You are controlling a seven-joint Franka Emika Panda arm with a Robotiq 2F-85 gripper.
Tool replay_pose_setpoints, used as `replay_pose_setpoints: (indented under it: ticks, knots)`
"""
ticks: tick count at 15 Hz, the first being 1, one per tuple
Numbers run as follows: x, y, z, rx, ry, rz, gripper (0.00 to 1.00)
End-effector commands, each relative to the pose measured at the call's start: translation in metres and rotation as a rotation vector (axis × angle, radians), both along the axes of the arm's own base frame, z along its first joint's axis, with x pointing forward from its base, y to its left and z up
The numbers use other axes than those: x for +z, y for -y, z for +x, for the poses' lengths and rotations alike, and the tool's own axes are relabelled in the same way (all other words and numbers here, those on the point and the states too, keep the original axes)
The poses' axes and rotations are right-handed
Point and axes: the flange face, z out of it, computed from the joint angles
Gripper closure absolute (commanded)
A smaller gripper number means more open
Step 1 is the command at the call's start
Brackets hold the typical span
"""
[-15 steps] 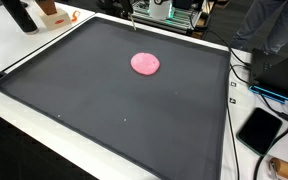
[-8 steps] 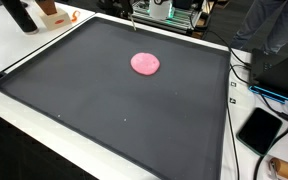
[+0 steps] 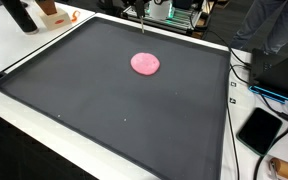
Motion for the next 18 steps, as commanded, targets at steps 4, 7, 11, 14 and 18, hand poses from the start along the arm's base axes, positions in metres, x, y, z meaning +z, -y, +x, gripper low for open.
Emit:
replay_pose_setpoints:
  ticks: [4,7,11,14,18]
  knots:
    - [-0.025,-0.098,-0.005,0.115,0.066,-0.266,0.97]
    - [-0.045,-0.133,-0.009,0.161,0.103,-0.375,0.97]
    - [-0.073,-0.167,-0.012,0.19,0.148,-0.5,0.97]
    - [-0.091,-0.181,-0.011,0.169,0.179,-0.59,0.97]
    - [-0.113,-0.192,-0.009,0.104,0.175,-0.673,0.97]
